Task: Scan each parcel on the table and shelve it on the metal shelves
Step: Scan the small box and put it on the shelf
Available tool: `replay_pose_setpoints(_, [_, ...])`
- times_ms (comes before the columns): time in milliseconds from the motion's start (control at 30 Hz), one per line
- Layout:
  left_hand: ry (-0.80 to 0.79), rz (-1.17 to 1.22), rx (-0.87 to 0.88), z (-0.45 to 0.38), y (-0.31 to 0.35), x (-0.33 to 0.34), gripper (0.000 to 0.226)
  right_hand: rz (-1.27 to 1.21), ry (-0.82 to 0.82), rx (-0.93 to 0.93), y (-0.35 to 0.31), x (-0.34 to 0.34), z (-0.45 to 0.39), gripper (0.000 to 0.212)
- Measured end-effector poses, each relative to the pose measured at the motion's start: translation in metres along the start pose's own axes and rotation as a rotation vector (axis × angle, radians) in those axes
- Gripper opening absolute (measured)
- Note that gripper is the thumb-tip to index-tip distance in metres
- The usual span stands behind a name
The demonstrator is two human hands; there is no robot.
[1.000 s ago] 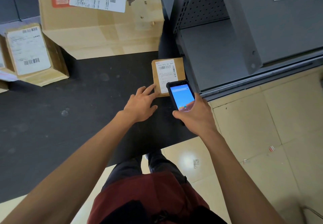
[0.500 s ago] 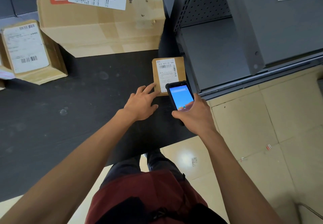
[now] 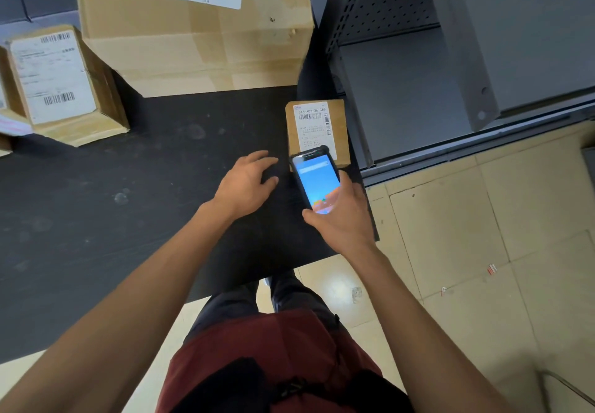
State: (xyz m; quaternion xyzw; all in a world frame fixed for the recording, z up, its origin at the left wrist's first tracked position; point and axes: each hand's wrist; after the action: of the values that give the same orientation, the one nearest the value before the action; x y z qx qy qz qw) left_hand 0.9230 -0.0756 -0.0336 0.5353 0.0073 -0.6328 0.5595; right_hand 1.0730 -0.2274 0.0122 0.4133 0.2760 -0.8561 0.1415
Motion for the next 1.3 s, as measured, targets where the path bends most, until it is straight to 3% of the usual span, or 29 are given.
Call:
replay_pose_setpoints(367, [0.160, 0.140, -0.192, 0.046, -0.055, -0.027, 0.042, 0.077, 0.031, -0.164, -0.036, 0.097, 0.003, 0.101])
replay_pose_setpoints(533, [0.190, 0.183, -0.280, 0.066, -0.073, -0.029, 0.042, 0.070, 0.022, -0.156, -0.056, 0.124, -0.005, 0.101])
replay_pose_setpoints(1000, [0.213, 0.277, -0.285, 0.079, -0.071, -0.033, 0.043, 0.128, 0.066, -0.125, -0.060, 0.145, -0.008, 0.094])
replay_pose_setpoints(1200, [0.199, 0.265, -0.242, 0.056, -0.050, -0.036, 0.041, 0.182, 0.025, -0.157, -0.048, 0.126, -0.010, 0.078])
replay_pose_setpoints(1300, [0.175, 0.263, -0.182, 0.042, -0.036, -0.032, 0.040, 0.074, 0.134, -0.218, -0.038, 0.101, -0.014, 0.058])
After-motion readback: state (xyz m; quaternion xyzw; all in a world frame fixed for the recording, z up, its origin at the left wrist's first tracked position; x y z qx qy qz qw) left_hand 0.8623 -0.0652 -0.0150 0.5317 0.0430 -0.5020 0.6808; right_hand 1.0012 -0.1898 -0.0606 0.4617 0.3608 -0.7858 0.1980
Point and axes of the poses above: each hand's wrist, its own z-axis away from the middle knuckle, its own x-axis out of the palm, y = z × x, and after that the axes turned 4 degrees about x, right-handed
